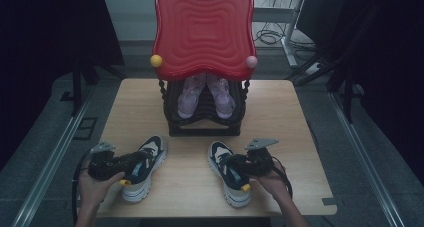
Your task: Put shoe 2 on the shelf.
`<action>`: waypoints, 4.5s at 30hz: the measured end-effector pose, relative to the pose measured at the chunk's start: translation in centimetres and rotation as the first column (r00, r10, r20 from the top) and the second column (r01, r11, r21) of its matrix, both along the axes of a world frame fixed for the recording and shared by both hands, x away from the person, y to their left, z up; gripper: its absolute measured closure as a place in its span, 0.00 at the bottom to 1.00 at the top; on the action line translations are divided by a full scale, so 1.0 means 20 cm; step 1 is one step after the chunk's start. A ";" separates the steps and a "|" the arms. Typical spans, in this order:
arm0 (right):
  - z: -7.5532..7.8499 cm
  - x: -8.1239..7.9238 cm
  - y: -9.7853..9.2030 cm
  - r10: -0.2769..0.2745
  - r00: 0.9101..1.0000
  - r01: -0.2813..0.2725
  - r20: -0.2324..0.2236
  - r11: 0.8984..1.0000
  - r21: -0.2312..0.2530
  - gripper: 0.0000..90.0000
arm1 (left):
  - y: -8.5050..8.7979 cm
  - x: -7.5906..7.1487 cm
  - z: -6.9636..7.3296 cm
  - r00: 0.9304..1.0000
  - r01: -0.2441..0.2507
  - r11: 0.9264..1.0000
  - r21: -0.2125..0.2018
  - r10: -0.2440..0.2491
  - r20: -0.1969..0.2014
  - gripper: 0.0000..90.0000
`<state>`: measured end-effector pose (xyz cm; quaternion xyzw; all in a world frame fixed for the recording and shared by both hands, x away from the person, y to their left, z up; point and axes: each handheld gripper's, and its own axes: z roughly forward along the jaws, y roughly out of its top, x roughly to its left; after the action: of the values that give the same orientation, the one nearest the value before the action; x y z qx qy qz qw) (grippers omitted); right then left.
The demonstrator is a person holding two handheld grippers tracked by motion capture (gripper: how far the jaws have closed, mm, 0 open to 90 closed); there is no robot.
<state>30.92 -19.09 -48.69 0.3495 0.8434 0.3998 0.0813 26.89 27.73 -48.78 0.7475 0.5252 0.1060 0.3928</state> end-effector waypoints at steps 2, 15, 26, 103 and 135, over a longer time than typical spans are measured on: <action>0.00 0.00 -0.01 0.002 1.000 -0.003 0.004 1.000 0.007 0.81 | 0.00 0.00 0.00 1.000 0.001 1.000 -0.007 -0.001 0.001 0.76; 0.03 -0.03 -0.04 -0.002 0.999 0.000 0.035 0.998 0.056 0.81 | 0.02 -0.06 0.07 0.998 -0.008 0.996 -0.093 0.013 0.062 0.77; 0.05 -0.04 -0.13 -0.041 0.998 0.032 0.045 0.981 0.191 0.81 | 0.05 -0.08 0.08 0.995 -0.017 0.983 -0.182 0.034 0.092 0.76; 0.36 0.08 -0.70 -0.407 0.894 0.225 0.189 0.771 0.596 0.82 | 0.20 0.07 0.38 0.935 -0.077 0.913 -0.400 0.206 0.289 0.77; 0.56 0.27 -0.72 -0.427 0.874 0.191 0.232 0.741 0.644 0.82 | 0.19 0.24 0.57 0.914 -0.073 0.908 -0.412 0.227 0.337 0.77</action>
<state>36.39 -33.46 -37.40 0.4137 0.5699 0.6849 0.1870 31.64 31.50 -37.35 0.5759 0.5072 0.1712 0.6179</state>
